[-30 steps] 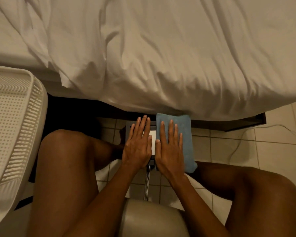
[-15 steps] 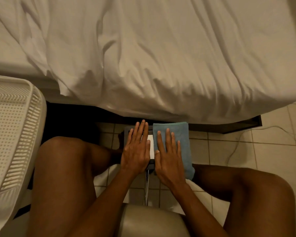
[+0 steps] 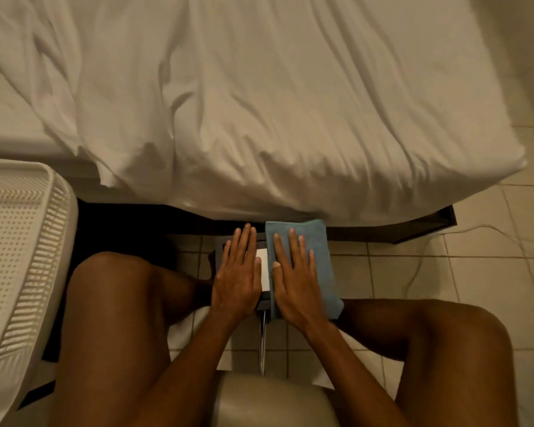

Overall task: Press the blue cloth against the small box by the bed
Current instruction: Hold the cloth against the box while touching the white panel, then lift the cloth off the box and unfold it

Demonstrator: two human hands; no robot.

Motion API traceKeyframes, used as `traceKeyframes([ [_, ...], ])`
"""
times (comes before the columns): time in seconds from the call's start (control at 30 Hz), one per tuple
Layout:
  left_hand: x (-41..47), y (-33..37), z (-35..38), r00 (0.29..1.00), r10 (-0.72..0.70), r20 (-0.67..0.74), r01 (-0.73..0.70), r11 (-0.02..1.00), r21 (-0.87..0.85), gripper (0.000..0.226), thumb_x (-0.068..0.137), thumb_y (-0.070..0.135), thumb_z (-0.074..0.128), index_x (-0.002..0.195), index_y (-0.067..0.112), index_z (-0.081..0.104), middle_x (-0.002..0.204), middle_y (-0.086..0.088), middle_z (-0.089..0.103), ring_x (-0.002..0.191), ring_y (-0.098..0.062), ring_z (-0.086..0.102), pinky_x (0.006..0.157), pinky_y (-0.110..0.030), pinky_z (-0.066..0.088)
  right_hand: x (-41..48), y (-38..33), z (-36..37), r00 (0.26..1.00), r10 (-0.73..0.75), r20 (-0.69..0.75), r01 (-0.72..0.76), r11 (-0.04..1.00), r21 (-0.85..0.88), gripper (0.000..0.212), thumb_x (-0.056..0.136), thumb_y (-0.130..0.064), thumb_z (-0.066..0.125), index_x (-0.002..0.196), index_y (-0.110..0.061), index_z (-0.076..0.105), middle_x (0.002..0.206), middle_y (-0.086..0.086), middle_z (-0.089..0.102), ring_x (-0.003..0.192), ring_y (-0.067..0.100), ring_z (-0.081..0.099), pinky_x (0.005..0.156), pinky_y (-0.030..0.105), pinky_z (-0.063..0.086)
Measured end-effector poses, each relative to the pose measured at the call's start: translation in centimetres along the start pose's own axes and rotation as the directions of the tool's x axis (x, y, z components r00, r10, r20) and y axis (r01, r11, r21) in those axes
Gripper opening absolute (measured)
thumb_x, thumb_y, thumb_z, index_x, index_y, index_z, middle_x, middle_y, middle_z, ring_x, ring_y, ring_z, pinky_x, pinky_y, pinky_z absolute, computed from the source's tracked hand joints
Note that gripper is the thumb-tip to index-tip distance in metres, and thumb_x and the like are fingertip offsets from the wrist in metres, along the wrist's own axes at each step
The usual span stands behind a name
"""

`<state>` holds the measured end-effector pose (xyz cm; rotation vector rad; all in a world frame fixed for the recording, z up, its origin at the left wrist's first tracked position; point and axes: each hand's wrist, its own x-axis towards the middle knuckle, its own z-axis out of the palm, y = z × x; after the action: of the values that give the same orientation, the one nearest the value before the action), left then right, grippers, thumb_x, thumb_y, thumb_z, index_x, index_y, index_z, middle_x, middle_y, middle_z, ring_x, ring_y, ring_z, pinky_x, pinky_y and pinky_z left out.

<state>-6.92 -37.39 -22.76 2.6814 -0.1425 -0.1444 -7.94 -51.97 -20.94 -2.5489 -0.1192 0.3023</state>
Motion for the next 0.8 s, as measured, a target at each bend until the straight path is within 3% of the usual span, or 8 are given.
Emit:
traceKeyframes([
  [0.13, 0.2, 0.2, -0.4, 1.000, -0.013, 0.011, 0.013, 1.000, -0.009, 0.058, 0.104, 0.037, 0.014, 0.158, 0.016, 0.005, 0.167, -0.001, 0.004, 0.154, -0.014, -0.006, 0.125, -0.032, 0.003, -1.2, 1.1, -2.2, 0.998, 0.046, -0.047, -0.041, 0.994, 0.102, 0.055, 0.104, -0.039, 0.033, 0.156, -0.022, 0.026, 0.166, 0.004, 0.017, 0.150, 0.017, 0.022, 0.119, 0.038, 0.028],
  [0.2, 0.2, 0.6, -0.8, 0.999, -0.035, 0.034, 0.036, 0.999, -0.024, 0.061, 0.102, 0.041, 0.012, 0.158, 0.017, 0.005, 0.167, -0.002, 0.002, 0.154, -0.014, -0.006, 0.126, -0.033, 0.003, -0.6, 1.5, -3.5, 0.994, 0.097, -0.059, -0.090, 0.990, 0.113, 0.052, 0.103, -0.034, 0.043, 0.153, -0.020, 0.034, 0.162, 0.005, 0.026, 0.145, 0.021, 0.034, 0.113, 0.040, 0.040],
  [0.33, -1.1, 2.7, -1.9, 0.991, -0.128, -0.027, 0.123, 0.983, -0.135, 0.054, 0.102, 0.038, 0.036, 0.151, 0.015, 0.037, 0.162, -0.008, 0.026, 0.150, -0.023, 0.023, 0.119, -0.038, 0.028, 0.4, 2.1, -5.3, 0.995, 0.099, -0.004, -0.097, 0.984, 0.147, 0.053, 0.102, -0.032, 0.050, 0.151, -0.016, 0.037, 0.156, 0.006, 0.032, 0.138, 0.020, 0.040, 0.109, 0.028, 0.036],
  [0.4, -1.4, 4.0, -2.6, 0.985, -0.164, -0.046, 0.152, 0.968, -0.202, 0.042, 0.100, 0.033, 0.049, 0.140, 0.019, 0.053, 0.148, -0.004, 0.043, 0.133, -0.019, 0.044, 0.102, -0.028, 0.039, 0.7, 2.2, -5.8, 0.996, 0.087, 0.005, -0.087, 0.982, 0.166, 0.052, 0.101, -0.030, 0.052, 0.149, -0.014, 0.040, 0.153, 0.008, 0.036, 0.136, 0.021, 0.041, 0.108, 0.025, 0.034],
  [0.47, -1.2, 5.0, -3.1, 0.974, -0.217, -0.059, 0.190, 0.934, -0.301, 0.033, 0.097, 0.029, 0.055, 0.128, 0.018, 0.061, 0.128, 0.000, 0.055, 0.112, -0.012, 0.053, 0.089, -0.020, 0.039, 1.0, 2.2, -6.2, 0.998, 0.070, -0.005, -0.069, 0.984, 0.162, 0.048, 0.100, -0.027, 0.054, 0.145, -0.014, 0.045, 0.150, 0.009, 0.039, 0.135, 0.022, 0.042, 0.106, 0.024, 0.033],
  [0.6, 0.7, 5.9, -3.4, 0.891, -0.445, 0.088, 0.402, 0.682, -0.611, 0.013, 0.097, 0.019, 0.057, 0.106, 0.019, 0.067, 0.103, 0.001, 0.069, 0.097, -0.016, 0.065, 0.083, -0.028, 0.053, 1.0, 2.9, -6.7, 0.997, 0.082, -0.007, -0.079, 0.974, 0.211, 0.044, 0.099, -0.023, 0.056, 0.141, -0.014, 0.050, 0.146, 0.006, 0.041, 0.131, 0.020, 0.045, 0.104, 0.026, 0.038],
  [0.73, 2.1, 6.2, -3.8, 0.799, -0.562, 0.215, 0.535, 0.501, -0.680, 0.013, 0.095, 0.017, 0.061, 0.100, 0.012, 0.071, 0.093, -0.004, 0.073, 0.084, -0.015, 0.067, 0.067, -0.022, 0.051, 1.1, 3.2, -6.6, 0.991, 0.129, -0.030, -0.114, 0.948, 0.298, 0.033, 0.096, -0.021, 0.060, 0.129, -0.017, 0.060, 0.133, 0.002, 0.054, 0.121, 0.015, 0.054, 0.099, 0.025, 0.045],
  [0.8, 2.3, 6.3, -4.3, 0.792, -0.544, 0.277, 0.559, 0.466, -0.685, 0.014, 0.095, 0.017, 0.061, 0.092, 0.011, 0.074, 0.081, 0.000, 0.072, 0.076, -0.015, 0.066, 0.065, -0.025, 0.052, 2.0, 3.0, -6.8, 0.980, 0.199, -0.028, -0.173, 0.907, 0.384, 0.024, 0.094, -0.020, 0.064, 0.118, -0.020, 0.068, 0.115, -0.001, 0.066, 0.106, 0.014, 0.064, 0.086, 0.019, 0.051],
])
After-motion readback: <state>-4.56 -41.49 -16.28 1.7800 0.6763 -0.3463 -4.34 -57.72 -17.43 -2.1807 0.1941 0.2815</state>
